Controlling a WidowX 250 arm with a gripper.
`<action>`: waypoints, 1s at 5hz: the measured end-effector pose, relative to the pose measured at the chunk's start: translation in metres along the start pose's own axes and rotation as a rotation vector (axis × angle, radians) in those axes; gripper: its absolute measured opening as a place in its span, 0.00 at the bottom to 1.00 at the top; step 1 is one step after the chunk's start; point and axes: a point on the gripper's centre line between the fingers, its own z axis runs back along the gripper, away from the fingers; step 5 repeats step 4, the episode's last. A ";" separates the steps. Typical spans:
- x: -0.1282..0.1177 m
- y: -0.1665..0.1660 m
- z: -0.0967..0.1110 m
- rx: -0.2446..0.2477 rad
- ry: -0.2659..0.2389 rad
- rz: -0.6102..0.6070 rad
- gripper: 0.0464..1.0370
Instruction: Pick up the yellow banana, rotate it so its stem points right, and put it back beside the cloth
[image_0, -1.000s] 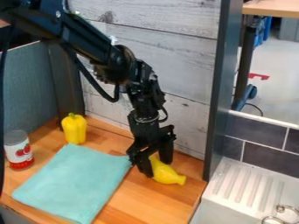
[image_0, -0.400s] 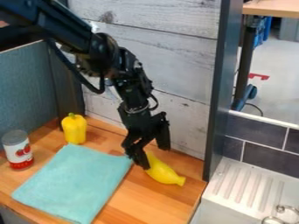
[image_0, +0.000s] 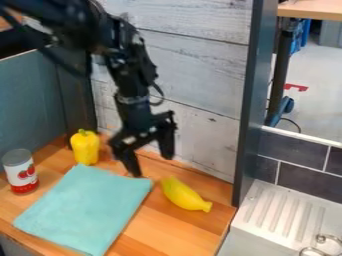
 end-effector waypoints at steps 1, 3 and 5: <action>0.009 0.035 0.005 0.143 0.013 -0.113 0.96; 0.036 0.070 0.009 0.233 0.018 -0.498 0.97; 0.042 0.080 0.027 0.158 -0.003 -0.708 0.96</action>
